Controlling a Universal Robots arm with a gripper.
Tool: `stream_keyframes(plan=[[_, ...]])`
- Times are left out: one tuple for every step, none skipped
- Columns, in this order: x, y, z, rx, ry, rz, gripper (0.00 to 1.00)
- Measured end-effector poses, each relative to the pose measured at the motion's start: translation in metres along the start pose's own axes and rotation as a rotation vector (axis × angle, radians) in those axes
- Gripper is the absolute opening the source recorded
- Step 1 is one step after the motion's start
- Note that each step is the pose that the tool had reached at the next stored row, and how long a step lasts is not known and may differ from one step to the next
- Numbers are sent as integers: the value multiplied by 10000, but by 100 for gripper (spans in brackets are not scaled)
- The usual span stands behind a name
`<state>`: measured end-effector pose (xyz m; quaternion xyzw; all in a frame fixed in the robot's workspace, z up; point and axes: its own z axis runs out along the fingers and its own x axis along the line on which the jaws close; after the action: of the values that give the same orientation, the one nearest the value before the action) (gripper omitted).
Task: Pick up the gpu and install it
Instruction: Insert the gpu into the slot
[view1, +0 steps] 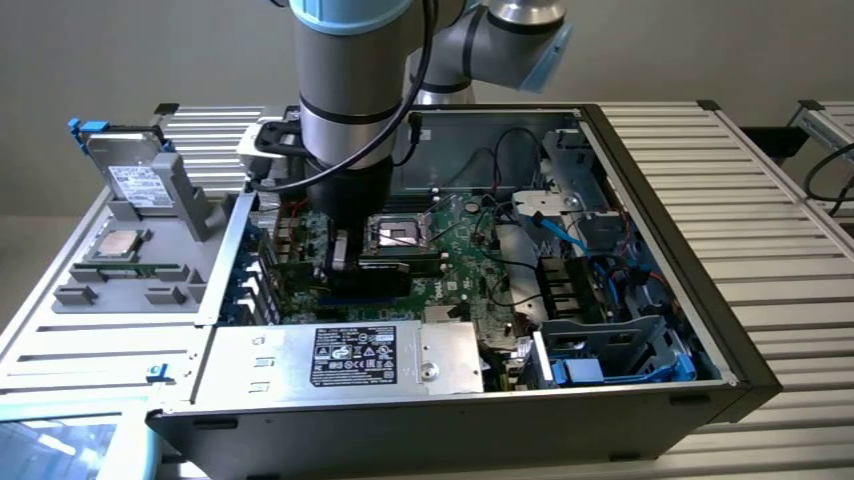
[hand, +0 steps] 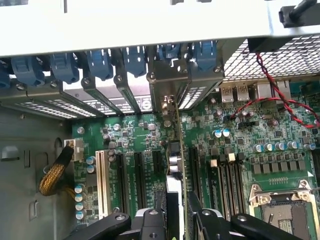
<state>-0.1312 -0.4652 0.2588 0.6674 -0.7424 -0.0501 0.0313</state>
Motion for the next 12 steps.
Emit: stream_keyframes(plan=[[0,-3,0,0,0,0,28],[0,-3,0,0,-1,0,28],[0,-3,0,1,-1,0,28],[0,-4,-1,1,-1,-1,28],[0,-4,-1,0,0,-1,28],[0,-4,-1,1,1,-1,28],[0,-4,-1,1,6,0,28],[0,-6,-1,1,11,0,28],[-1,-8,-1,2,14,1,28],[-1,-12,-2,2,17,1,28],[-2,-18,-3,2,19,1,28],[-2,-24,-3,2,22,3,28]])
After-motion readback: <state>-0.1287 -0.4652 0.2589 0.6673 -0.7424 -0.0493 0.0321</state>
